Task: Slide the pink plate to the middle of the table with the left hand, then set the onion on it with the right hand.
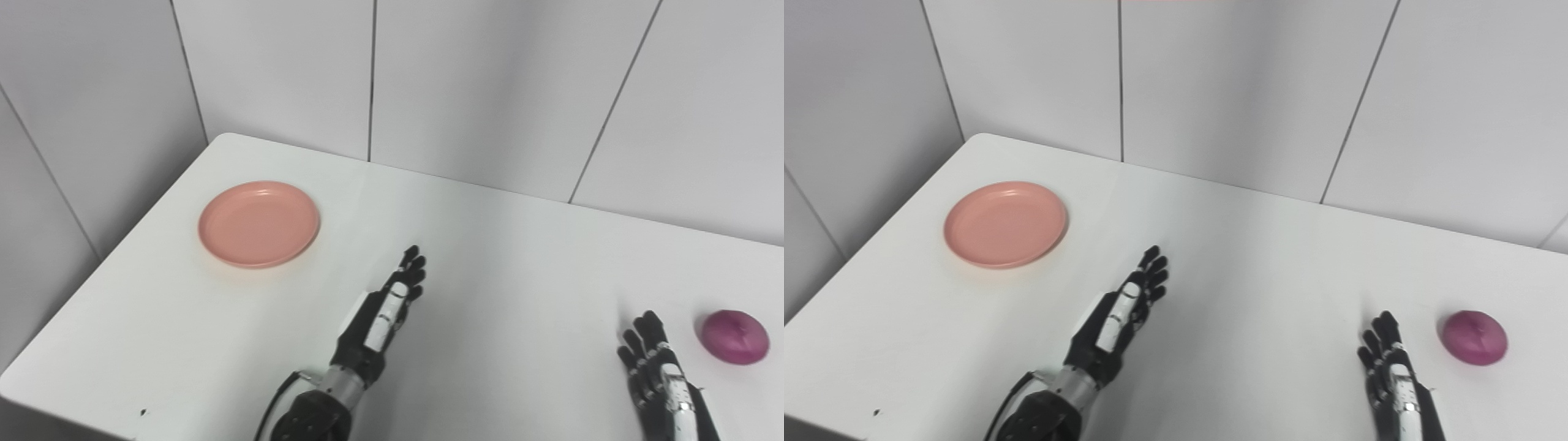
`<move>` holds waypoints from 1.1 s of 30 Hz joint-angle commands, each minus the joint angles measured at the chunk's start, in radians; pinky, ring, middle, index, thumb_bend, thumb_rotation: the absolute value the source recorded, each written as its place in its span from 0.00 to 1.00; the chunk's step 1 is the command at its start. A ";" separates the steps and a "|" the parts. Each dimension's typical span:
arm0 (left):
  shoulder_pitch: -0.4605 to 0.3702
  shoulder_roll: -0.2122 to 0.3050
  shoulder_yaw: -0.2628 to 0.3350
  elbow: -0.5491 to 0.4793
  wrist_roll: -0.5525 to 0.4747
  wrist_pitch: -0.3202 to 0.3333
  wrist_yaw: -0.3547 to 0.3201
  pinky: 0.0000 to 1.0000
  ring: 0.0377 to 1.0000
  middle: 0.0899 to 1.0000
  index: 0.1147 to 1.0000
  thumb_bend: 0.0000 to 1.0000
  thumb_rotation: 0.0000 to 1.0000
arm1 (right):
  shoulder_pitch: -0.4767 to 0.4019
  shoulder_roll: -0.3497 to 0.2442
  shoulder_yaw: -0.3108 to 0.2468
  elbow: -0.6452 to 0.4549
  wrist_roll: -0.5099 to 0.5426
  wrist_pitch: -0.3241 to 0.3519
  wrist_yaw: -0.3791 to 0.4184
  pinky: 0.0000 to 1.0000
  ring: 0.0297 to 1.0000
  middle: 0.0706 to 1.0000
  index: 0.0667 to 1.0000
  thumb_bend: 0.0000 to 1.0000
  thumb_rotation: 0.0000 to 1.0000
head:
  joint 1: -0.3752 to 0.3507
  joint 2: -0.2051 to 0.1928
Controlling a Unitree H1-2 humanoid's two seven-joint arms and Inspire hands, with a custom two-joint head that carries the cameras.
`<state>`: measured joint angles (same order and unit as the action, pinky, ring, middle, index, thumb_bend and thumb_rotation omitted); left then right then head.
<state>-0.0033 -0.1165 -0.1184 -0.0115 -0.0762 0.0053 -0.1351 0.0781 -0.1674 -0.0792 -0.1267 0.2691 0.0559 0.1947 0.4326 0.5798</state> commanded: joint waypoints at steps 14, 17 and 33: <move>0.049 -0.030 -0.014 0.185 0.012 -0.042 0.019 1.00 1.00 1.00 1.00 0.40 1.00 | 0.015 -0.021 -0.028 0.076 0.026 0.017 0.012 1.00 1.00 1.00 1.00 0.22 1.00 | 0.060 -0.031; 0.047 -0.028 -0.014 0.196 0.017 -0.052 0.021 1.00 1.00 1.00 1.00 0.40 1.00 | 0.014 -0.021 -0.027 0.070 0.025 0.024 0.011 1.00 1.00 1.00 1.00 0.20 1.00 | 0.059 -0.033; 0.046 -0.019 -0.020 0.201 0.029 -0.094 0.021 1.00 1.00 1.00 1.00 0.43 1.00 | 0.015 -0.028 -0.024 0.079 0.025 0.019 0.017 1.00 1.00 1.00 1.00 0.26 1.00 | 0.055 -0.032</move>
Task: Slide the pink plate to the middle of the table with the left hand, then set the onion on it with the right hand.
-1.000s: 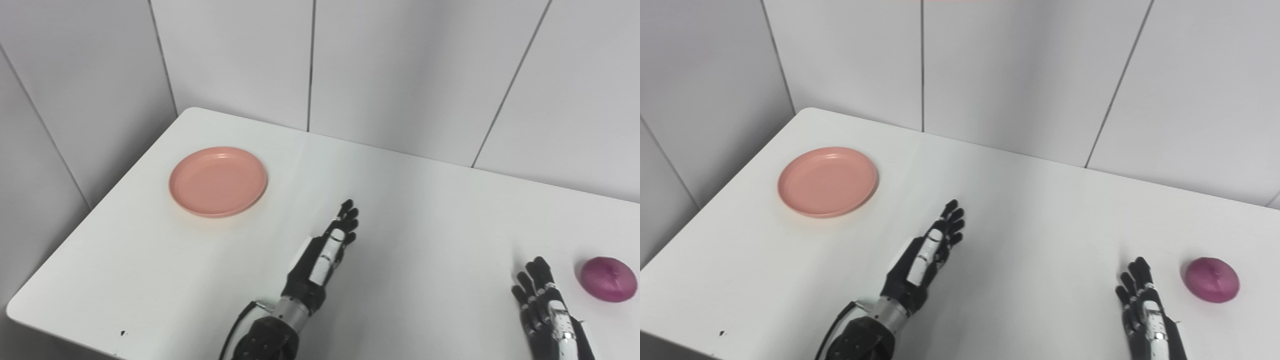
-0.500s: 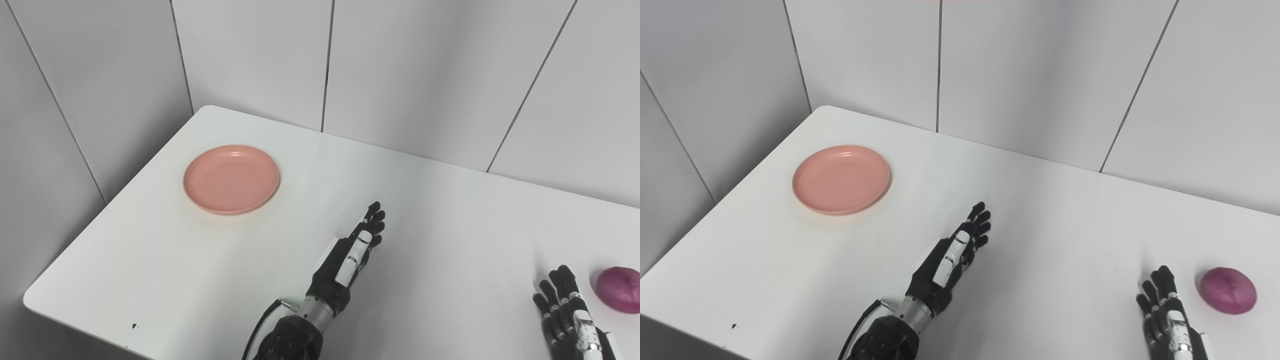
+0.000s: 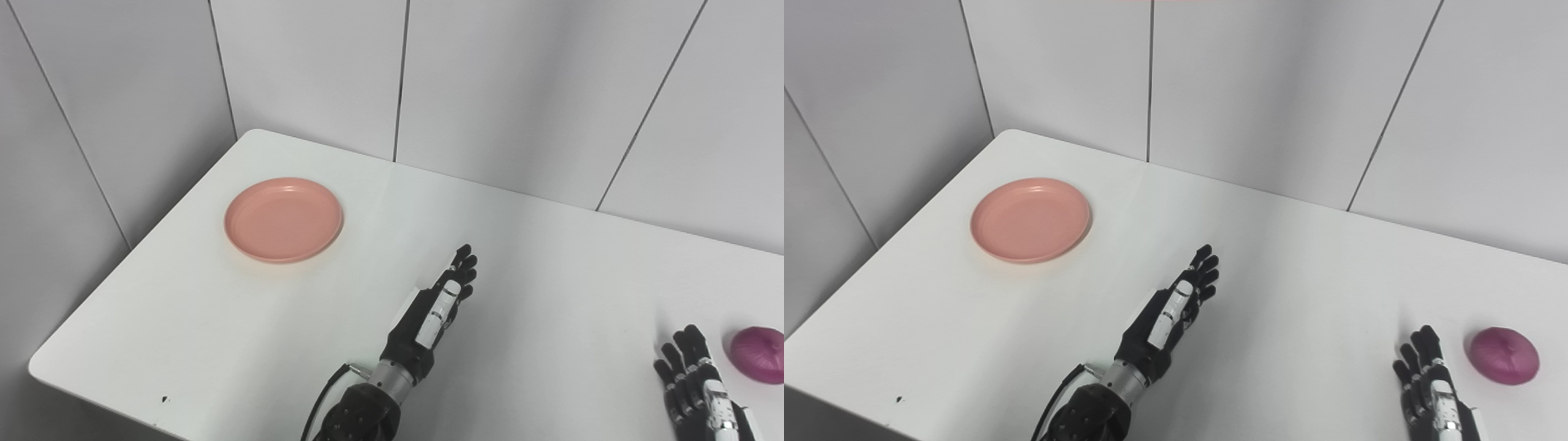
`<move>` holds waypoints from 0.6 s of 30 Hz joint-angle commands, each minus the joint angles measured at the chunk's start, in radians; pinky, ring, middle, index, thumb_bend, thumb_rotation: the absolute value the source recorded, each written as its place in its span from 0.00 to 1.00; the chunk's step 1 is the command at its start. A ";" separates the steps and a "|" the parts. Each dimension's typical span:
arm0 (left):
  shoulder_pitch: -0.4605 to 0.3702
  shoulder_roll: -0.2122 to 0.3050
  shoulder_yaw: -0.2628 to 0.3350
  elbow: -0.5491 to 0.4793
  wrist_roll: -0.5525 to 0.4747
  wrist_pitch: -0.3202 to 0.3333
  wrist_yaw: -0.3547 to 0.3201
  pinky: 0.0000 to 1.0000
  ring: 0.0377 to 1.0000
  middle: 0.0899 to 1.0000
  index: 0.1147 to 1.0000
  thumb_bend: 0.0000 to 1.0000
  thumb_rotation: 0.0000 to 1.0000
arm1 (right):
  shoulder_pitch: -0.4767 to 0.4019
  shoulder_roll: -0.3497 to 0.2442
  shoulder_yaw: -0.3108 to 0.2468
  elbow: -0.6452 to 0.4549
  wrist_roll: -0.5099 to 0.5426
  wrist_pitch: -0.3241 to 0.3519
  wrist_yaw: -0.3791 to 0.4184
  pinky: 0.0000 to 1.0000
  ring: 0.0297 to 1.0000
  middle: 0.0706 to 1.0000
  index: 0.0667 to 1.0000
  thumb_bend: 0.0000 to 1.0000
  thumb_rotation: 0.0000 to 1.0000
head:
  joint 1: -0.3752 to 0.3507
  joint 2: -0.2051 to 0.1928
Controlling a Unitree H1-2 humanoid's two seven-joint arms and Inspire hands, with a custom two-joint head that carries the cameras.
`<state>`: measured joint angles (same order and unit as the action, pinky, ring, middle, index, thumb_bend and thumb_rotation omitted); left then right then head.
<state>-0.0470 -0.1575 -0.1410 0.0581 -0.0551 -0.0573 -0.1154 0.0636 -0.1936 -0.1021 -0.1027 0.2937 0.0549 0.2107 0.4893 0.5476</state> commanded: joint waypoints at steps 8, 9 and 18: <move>0.097 0.023 0.000 0.078 0.028 -0.016 0.018 1.00 1.00 1.00 0.99 0.41 1.00 | 0.032 0.006 0.000 0.039 -0.009 0.032 -0.014 1.00 1.00 1.00 1.00 0.32 1.00 | -0.004 0.000; 0.100 0.022 0.000 0.061 0.028 -0.012 0.020 1.00 1.00 1.00 0.98 0.41 1.00 | 0.032 0.005 0.002 0.036 -0.012 0.031 -0.013 1.00 1.00 1.00 1.00 0.32 1.00 | -0.003 0.000; 0.098 0.038 0.005 -0.040 0.040 0.009 0.036 1.00 1.00 1.00 0.98 0.43 1.00 | 0.033 0.010 0.003 0.037 -0.009 0.022 -0.009 1.00 1.00 1.00 1.00 0.36 0.97 | -0.013 -0.001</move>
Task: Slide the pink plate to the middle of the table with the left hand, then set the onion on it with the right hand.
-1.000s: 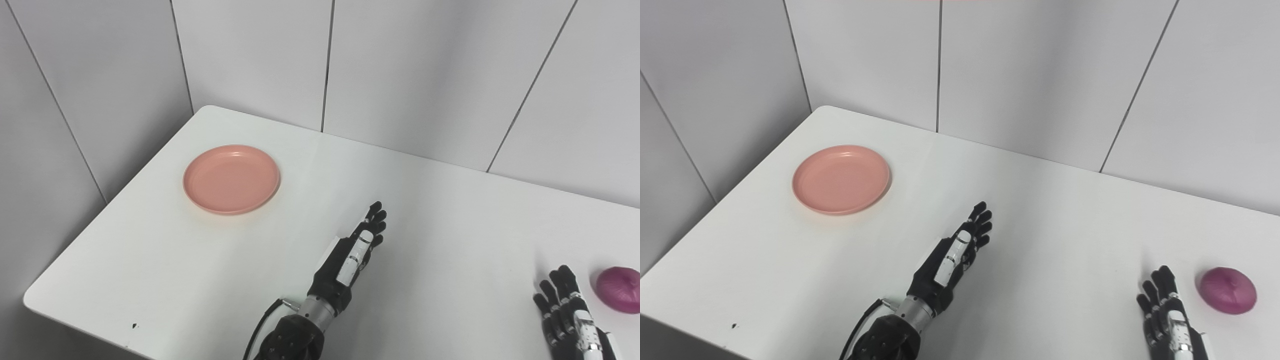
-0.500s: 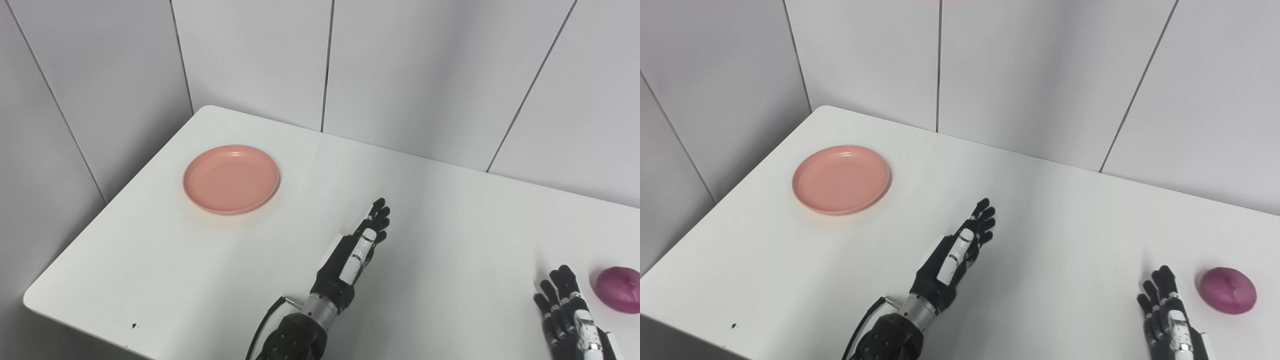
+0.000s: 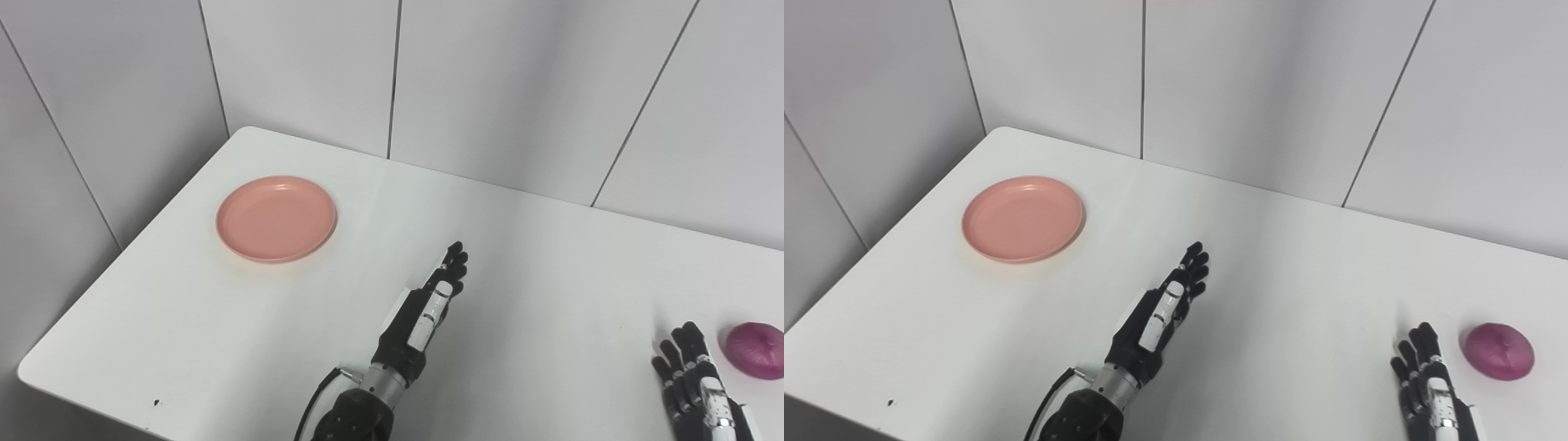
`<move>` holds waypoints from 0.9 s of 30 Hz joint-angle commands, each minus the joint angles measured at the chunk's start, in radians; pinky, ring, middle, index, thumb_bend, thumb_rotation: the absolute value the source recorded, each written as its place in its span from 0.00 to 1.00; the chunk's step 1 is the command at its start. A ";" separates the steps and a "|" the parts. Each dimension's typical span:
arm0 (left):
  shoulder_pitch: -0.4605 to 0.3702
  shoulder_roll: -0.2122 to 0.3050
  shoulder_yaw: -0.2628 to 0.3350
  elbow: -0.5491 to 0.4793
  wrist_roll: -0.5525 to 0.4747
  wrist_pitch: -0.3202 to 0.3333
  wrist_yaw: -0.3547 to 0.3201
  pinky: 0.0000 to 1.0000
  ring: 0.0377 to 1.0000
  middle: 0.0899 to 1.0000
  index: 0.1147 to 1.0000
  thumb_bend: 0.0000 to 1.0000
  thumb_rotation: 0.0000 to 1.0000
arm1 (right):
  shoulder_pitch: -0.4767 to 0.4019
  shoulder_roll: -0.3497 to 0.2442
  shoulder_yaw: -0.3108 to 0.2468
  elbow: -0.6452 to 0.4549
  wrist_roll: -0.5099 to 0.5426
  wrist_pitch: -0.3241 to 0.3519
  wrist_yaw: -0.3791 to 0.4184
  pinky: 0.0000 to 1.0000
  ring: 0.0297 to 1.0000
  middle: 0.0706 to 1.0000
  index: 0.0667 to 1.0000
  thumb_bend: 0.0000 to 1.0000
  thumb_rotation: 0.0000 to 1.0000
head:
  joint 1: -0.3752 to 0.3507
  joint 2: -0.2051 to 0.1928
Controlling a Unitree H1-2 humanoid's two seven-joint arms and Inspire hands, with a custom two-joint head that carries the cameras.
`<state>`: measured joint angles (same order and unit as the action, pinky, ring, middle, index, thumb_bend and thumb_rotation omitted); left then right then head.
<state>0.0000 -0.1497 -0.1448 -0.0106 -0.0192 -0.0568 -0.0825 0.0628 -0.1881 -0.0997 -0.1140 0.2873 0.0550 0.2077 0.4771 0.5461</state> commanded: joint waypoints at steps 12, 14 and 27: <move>0.026 0.084 0.030 -0.081 0.013 0.034 0.001 1.00 1.00 1.00 0.99 0.40 1.00 | 0.030 0.006 -0.001 0.050 0.009 0.036 -0.007 1.00 1.00 1.00 1.00 0.38 0.94 | 0.003 -0.001; 0.017 0.097 0.034 -0.095 0.022 0.030 0.007 1.00 1.00 1.00 0.98 0.43 1.00 | 0.031 0.004 0.002 0.046 0.005 0.039 -0.007 1.00 1.00 1.00 1.00 0.39 0.95 | 0.002 -0.001; -0.020 0.125 0.058 -0.176 0.028 0.053 0.010 0.97 1.00 1.00 0.96 0.43 1.00 | 0.029 0.006 0.003 0.045 0.009 0.046 -0.010 1.00 1.00 1.00 1.00 0.37 0.96 | 0.001 -0.004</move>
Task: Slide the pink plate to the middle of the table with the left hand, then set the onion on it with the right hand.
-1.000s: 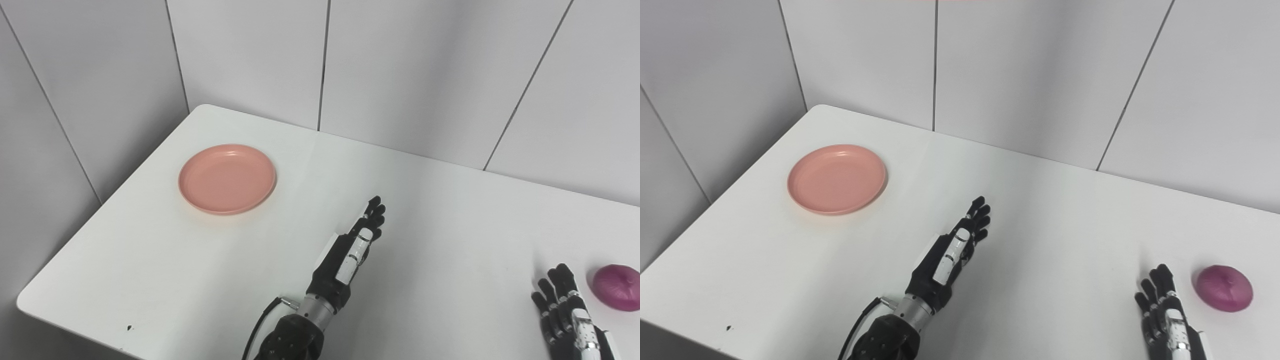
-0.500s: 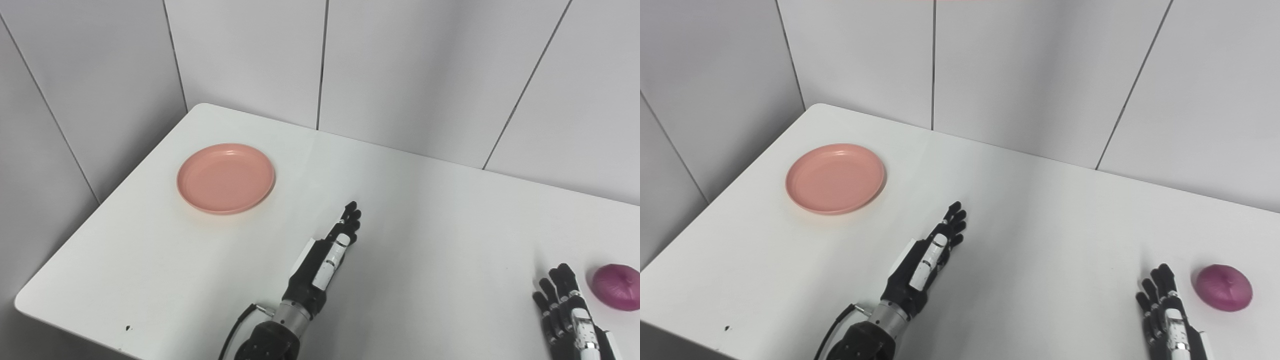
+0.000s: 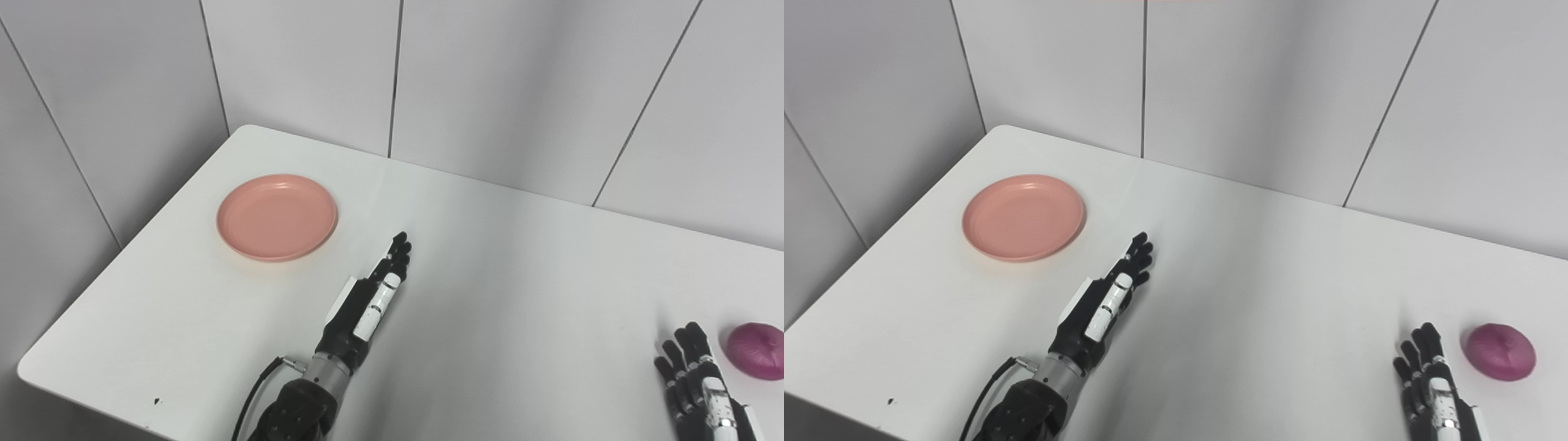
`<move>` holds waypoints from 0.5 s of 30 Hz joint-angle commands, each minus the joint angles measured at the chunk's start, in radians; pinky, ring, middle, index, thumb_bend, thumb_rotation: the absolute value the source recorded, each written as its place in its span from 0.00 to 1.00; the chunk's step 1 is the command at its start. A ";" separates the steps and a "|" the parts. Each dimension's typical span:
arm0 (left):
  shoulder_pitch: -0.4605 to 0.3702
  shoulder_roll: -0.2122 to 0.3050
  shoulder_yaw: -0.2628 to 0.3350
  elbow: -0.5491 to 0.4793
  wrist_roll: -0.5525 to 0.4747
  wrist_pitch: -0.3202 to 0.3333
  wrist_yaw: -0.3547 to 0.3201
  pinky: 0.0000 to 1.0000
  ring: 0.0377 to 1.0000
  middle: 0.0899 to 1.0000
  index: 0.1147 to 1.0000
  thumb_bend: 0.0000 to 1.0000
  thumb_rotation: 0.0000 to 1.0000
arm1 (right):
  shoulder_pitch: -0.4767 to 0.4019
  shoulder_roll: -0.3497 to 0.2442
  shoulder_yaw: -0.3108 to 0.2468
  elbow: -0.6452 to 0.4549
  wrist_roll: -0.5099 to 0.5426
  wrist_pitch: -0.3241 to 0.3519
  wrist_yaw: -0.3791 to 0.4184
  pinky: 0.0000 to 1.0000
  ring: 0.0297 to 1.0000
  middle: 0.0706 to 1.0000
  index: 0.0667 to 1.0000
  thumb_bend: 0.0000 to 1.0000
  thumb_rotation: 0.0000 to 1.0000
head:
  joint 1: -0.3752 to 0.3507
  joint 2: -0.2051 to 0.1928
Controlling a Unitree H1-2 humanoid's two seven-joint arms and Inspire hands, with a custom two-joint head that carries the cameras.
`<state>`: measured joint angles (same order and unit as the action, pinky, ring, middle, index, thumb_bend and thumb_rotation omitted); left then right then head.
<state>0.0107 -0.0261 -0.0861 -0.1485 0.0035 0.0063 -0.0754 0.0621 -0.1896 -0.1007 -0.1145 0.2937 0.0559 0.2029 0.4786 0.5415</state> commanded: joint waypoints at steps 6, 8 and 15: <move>-0.039 0.002 0.004 -0.092 0.003 0.012 0.004 1.00 1.00 1.00 0.97 0.46 1.00 | 0.030 0.006 0.006 0.051 0.005 0.038 0.001 1.00 1.00 1.00 1.00 0.31 0.99 | -0.001 0.001; -0.041 0.003 0.006 -0.111 0.013 0.025 0.009 1.00 1.00 1.00 0.98 0.47 1.00 | 0.030 0.008 0.006 0.049 0.005 0.036 -0.001 1.00 1.00 1.00 1.00 0.31 0.99 | -0.001 0.001; -0.061 0.022 0.026 -0.139 0.002 0.010 0.007 1.00 1.00 1.00 0.98 0.49 1.00 | 0.032 0.010 0.007 0.044 -0.003 0.036 -0.007 1.00 1.00 1.00 1.00 0.31 0.99 | -0.003 0.001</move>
<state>-0.0160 -0.0074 -0.0666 -0.2398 0.0056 0.0372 -0.0721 0.0622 -0.1895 -0.0982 -0.1150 0.2897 0.0559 0.2020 0.4771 0.5415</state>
